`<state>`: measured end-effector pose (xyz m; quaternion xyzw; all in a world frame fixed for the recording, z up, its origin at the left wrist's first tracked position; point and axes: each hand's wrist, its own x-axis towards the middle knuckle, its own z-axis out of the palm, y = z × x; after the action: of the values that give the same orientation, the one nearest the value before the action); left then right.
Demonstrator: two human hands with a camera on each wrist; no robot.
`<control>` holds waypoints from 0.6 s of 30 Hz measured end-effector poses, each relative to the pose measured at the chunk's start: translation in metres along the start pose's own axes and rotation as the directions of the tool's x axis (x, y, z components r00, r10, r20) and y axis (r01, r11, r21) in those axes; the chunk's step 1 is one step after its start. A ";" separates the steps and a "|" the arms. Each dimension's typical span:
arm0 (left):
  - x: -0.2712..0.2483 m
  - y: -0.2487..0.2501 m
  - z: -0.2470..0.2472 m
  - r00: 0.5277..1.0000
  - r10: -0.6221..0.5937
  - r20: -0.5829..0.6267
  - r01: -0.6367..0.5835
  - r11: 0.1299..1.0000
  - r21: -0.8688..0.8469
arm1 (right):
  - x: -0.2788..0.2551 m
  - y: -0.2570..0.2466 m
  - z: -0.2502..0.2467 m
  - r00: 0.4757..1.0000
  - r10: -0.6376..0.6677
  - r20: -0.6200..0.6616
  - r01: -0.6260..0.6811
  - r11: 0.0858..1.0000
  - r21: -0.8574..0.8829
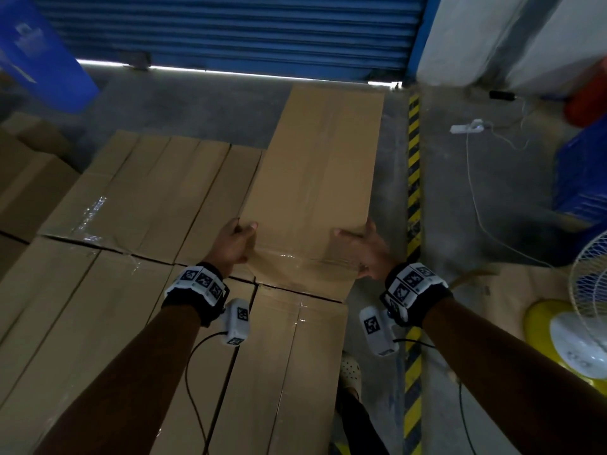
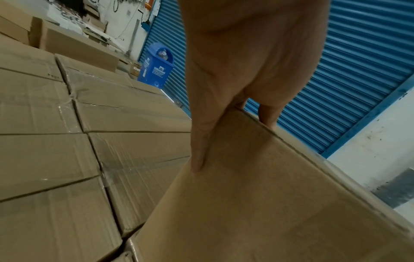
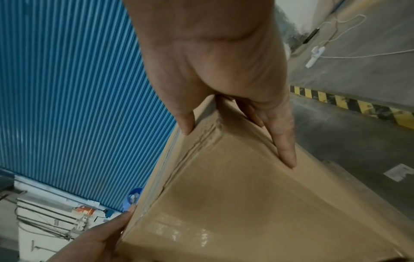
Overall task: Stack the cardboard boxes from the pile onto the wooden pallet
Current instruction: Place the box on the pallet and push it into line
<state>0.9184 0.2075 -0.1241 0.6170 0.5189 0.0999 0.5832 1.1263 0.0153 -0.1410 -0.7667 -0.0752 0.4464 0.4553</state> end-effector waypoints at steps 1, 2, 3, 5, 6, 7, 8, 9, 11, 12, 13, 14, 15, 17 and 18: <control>0.000 -0.001 -0.001 1.000 -0.001 0.001 0.001 1.000 0.001 | -0.001 0.000 0.001 1.000 -0.008 -0.001 0.008 1.000 -0.004; -0.001 -0.002 -0.002 1.000 -0.002 0.002 0.002 1.000 0.002 | -0.002 0.000 0.003 1.000 -0.022 -0.004 0.022 1.000 -0.006; -0.001 -0.002 -0.003 1.000 -0.001 0.002 0.001 1.000 -0.001 | -0.003 -0.001 0.004 0.999 -0.035 -0.004 0.035 0.999 -0.010; -0.001 -0.003 -0.005 1.000 -0.001 0.007 0.001 1.000 0.000 | -0.006 -0.002 0.005 0.998 -0.057 0.005 0.057 0.998 -0.016; -0.002 -0.002 -0.005 1.000 0.001 0.013 -0.001 1.000 0.006 | -0.007 -0.002 0.004 0.998 -0.059 0.015 0.059 0.998 -0.023; -0.002 -0.001 -0.004 1.000 0.003 0.019 -0.003 1.000 0.011 | -0.010 -0.003 0.003 0.998 -0.056 0.023 0.057 0.998 -0.028; -0.002 0.000 -0.003 1.000 0.004 0.022 -0.004 1.000 0.016 | -0.011 -0.003 0.001 0.998 -0.052 0.027 0.052 0.998 -0.028; -0.002 0.001 -0.001 1.000 0.005 0.025 -0.006 1.000 0.022 | -0.011 -0.003 -0.001 0.999 -0.043 0.027 0.044 0.999 -0.027; -0.002 0.001 0.000 0.999 0.008 0.031 -0.009 0.999 0.032 | -0.012 -0.003 -0.002 0.999 -0.029 0.033 0.030 0.999 -0.021; -0.001 0.000 -0.001 0.999 0.009 0.032 -0.011 0.999 0.032 | -0.012 -0.004 -0.001 0.999 -0.024 0.036 0.024 1.000 -0.020; -0.001 0.000 -0.002 0.999 0.010 0.031 -0.010 0.999 0.031 | -0.012 -0.005 0.000 0.999 -0.022 0.037 0.023 0.999 -0.022; -0.001 -0.001 -0.003 0.999 0.009 0.032 -0.010 1.000 0.029 | -0.012 -0.005 0.001 0.999 -0.023 0.035 0.024 0.999 -0.028; -0.001 -0.002 -0.004 0.999 0.011 0.032 -0.012 1.000 0.027 | -0.011 -0.004 0.003 0.999 -0.031 0.029 0.032 0.999 -0.034; -0.002 -0.003 -0.005 0.999 0.015 0.029 -0.016 1.000 0.023 | -0.012 -0.003 0.005 0.998 -0.062 0.024 0.062 0.998 -0.033; -0.002 -0.004 -0.006 1.000 0.015 0.025 -0.016 1.000 0.020 | -0.012 -0.002 0.005 0.997 -0.079 0.022 0.080 0.996 -0.026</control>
<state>0.9111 0.2088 -0.1245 0.6279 0.5078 0.0915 0.5827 1.1154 0.0134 -0.1329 -0.7643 -0.1163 0.4350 0.4616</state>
